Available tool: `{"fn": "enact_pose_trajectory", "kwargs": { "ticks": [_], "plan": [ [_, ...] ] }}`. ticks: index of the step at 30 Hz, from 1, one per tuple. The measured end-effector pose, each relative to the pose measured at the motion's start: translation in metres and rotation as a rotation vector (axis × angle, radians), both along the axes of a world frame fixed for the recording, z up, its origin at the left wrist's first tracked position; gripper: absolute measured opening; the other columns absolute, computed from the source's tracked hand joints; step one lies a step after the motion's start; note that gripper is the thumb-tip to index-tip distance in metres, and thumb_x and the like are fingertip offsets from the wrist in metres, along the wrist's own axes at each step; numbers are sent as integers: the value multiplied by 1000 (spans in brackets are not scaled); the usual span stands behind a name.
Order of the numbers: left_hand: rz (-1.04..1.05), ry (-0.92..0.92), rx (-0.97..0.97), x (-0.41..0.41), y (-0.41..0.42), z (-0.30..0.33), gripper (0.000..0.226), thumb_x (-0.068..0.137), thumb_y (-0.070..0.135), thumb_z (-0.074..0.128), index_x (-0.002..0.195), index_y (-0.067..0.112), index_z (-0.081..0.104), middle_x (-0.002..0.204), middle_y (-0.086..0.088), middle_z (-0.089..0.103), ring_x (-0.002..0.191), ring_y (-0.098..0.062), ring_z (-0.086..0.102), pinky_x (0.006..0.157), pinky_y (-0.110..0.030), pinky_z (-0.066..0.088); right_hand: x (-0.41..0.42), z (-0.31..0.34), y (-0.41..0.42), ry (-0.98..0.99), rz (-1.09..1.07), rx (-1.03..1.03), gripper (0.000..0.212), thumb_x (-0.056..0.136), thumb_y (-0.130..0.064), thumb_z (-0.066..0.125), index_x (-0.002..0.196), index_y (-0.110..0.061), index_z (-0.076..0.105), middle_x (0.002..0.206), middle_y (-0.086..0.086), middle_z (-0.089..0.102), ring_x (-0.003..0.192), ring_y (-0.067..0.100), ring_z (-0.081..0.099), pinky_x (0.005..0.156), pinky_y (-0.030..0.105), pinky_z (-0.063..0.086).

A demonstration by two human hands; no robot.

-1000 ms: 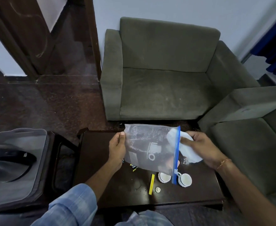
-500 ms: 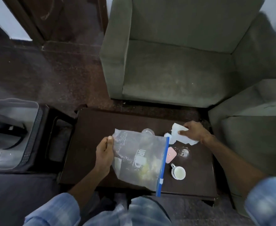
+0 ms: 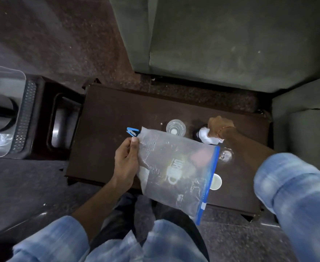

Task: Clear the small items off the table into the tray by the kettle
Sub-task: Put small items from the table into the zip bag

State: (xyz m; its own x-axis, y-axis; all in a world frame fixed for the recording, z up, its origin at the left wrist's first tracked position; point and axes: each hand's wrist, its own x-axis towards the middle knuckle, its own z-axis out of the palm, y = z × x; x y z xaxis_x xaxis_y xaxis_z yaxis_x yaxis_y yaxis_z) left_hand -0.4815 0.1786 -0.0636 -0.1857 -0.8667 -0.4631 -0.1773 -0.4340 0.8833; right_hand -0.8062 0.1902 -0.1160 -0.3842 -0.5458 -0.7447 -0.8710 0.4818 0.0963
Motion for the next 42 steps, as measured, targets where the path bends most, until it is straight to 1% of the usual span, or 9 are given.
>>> {"fn": "enact_pose_trajectory", "kwargs": {
  "ticks": [4,10,17,24,27,30,34,38,42],
  "plan": [
    [20,-27,16,-6,12,-5,38,103,36,47,71,20,57,66,8,54,61,-5,49,56,-19,48,8,-24,-8,40,123,30,46,72,-23,70,116,-15,64,121,10,66,107,34,65,82,38,51],
    [48,-31,64,-10,20,-14,37,103,35,47,76,13,59,76,-8,53,73,-23,46,66,-40,46,14,-46,-3,86,188,-40,38,82,-20,58,120,-15,62,127,10,62,115,35,61,91,41,49],
    [52,-13,89,-13,31,-20,42,102,37,48,79,2,53,75,-9,49,71,-22,43,64,-37,43,8,-41,5,55,137,-109,44,81,-28,67,121,-12,56,127,13,56,114,37,58,89,40,48],
    [35,12,99,-19,31,-19,34,102,34,47,77,20,65,73,-4,59,68,-17,53,62,-29,50,0,-45,-1,88,102,-149,39,86,-14,56,125,-9,54,128,18,54,116,41,56,93,44,47],
    [29,15,102,-18,33,-22,33,102,33,48,79,16,64,75,-9,58,68,-18,54,60,-30,51,7,-53,-1,86,79,-152,38,85,-15,60,123,-9,57,126,18,58,115,41,58,92,44,48],
    [34,23,102,-16,30,-23,33,103,31,47,79,16,64,71,0,62,64,-9,58,57,-24,53,7,-54,2,110,57,-169,38,83,-21,65,120,-11,59,123,15,60,111,39,61,89,42,49],
    [1,53,73,-11,23,-24,33,103,32,46,82,17,66,77,0,65,70,-13,60,63,-26,55,-1,-50,8,162,25,-220,37,81,-22,67,116,-9,59,118,17,61,106,41,62,86,41,50],
    [-10,62,57,-10,19,-26,34,103,33,46,76,24,65,70,10,63,65,-4,58,60,-22,53,-7,-51,10,209,-13,-236,36,82,-17,66,115,-6,59,116,20,60,105,42,62,83,42,51],
    [-13,69,48,-5,15,-22,33,103,34,47,80,19,65,71,8,64,66,-6,59,60,-24,54,-5,-44,17,176,-81,-262,40,81,-21,67,116,-5,58,119,22,58,107,44,60,86,43,50]
  ]
}}
